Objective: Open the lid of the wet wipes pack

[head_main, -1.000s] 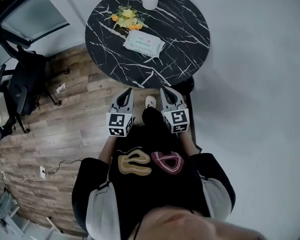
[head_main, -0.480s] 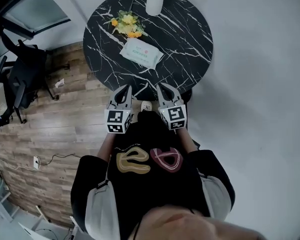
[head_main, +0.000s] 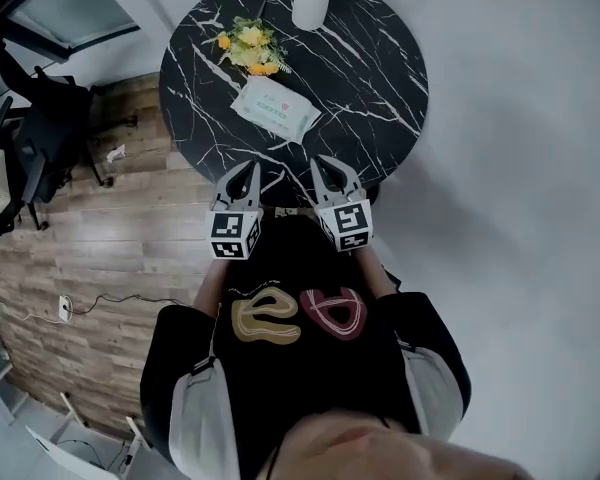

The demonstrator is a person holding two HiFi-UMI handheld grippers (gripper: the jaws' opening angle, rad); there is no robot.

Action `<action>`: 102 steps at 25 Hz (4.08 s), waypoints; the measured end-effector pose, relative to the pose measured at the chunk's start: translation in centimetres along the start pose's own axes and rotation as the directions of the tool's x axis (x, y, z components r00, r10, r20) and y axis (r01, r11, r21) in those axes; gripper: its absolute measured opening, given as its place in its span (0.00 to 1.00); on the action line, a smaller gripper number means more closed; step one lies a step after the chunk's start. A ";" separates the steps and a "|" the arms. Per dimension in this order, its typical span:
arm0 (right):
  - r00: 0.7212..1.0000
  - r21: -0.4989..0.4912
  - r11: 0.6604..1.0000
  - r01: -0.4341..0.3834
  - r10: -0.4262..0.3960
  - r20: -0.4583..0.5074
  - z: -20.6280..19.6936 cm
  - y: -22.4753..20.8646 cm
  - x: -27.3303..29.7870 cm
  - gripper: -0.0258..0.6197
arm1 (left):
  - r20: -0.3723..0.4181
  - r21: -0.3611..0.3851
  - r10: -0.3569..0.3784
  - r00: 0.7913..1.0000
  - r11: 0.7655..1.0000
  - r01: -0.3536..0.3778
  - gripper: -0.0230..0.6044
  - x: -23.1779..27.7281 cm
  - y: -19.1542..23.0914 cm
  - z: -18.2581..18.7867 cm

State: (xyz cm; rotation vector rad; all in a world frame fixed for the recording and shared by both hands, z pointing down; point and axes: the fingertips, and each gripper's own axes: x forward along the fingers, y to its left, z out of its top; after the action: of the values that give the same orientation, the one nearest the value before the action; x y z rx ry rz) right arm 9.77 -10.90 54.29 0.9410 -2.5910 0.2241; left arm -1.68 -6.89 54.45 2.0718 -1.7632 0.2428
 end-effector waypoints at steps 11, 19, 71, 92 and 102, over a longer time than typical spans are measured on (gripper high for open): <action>1.000 0.000 1.000 0.005 -0.005 -0.026 0.5 -1.2 2.0 0.06 | 0.015 0.015 0.013 1.000 1.000 -0.013 0.07 2.7 2.4 2.5; 0.999 0.014 0.999 0.034 -0.034 -0.035 2.5 -1.5 5.3 0.09 | -0.051 0.063 -0.016 0.999 0.998 0.019 0.07 5.1 5.2 3.3; 0.804 -0.335 0.881 -0.335 0.083 -0.588 -2.7 0.7 20.1 0.41 | -0.403 0.201 -0.108 0.909 0.958 0.203 0.07 15.5 10.0 -2.5; 0.751 -0.124 0.905 -0.407 0.254 -0.610 -2.1 -0.2 20.4 0.38 | -0.458 0.270 -0.113 0.882 0.927 0.259 0.07 16.4 9.6 -3.5; 0.754 -0.163 0.897 -0.412 0.235 -0.614 -1.6 0.4 19.8 0.32 | -0.464 0.254 -0.132 0.876 0.928 0.274 0.07 16.3 9.6 -3.5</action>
State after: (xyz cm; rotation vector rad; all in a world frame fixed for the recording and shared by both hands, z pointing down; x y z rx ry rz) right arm -3.98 -21.76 63.60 0.2361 -2.1023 0.1798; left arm -7.56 -21.30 65.71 2.1728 -1.2806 0.9043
